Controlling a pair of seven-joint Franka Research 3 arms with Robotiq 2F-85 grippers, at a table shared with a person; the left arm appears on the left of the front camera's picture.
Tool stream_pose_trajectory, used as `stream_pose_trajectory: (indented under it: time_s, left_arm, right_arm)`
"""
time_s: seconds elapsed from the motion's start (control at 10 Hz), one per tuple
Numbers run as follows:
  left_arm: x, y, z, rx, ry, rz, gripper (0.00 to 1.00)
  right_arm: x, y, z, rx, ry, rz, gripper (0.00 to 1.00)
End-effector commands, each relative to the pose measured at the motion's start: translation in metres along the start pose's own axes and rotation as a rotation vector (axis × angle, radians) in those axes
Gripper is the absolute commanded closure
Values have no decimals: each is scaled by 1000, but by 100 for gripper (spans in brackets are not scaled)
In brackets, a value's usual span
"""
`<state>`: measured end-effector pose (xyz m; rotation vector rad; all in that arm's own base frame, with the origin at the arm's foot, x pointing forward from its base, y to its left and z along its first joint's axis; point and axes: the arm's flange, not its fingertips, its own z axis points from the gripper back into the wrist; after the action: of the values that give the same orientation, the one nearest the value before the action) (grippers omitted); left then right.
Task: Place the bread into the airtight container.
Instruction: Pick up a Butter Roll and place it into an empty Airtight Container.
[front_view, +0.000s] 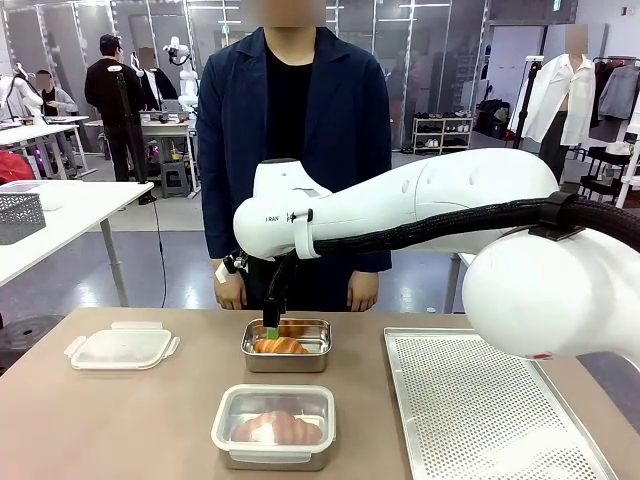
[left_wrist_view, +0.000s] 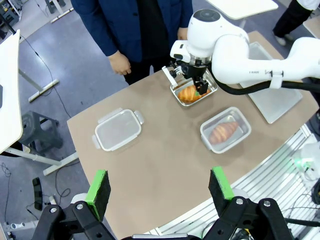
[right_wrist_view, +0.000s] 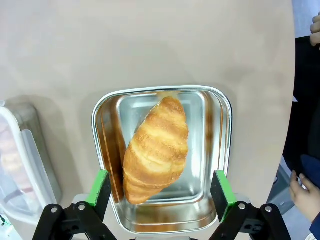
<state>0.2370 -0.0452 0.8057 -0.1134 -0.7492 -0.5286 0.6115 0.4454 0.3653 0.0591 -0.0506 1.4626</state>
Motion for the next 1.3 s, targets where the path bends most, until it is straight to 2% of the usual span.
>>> stream_pose_trajectory:
  time_s: [0.0,0.4,0.5,0.9,1.0,1.2]
  left_arm:
    - [0,0,0,-8,-3,-3,0]
    - [0,0,0,-8,-3,-3,0]
    - [0,0,0,-8,-3,-3,0]
    - [0,0,0,-8,-3,-3,0]
    - [0,0,0,-8,-3,-3,0]
    - [0,0,0,-8,-3,-3,0]
  right_arm:
    - [1,0,1,-4,-3,-1,0]
    - [0,0,0,0,0,0,0]
    - [-23,3,31,-48,87,-151,0]
    - [-123,52,138,27,87,-372,0]
    - [-159,65,168,46,52,-454,0]
    - [-223,99,232,-23,-63,-647,0]
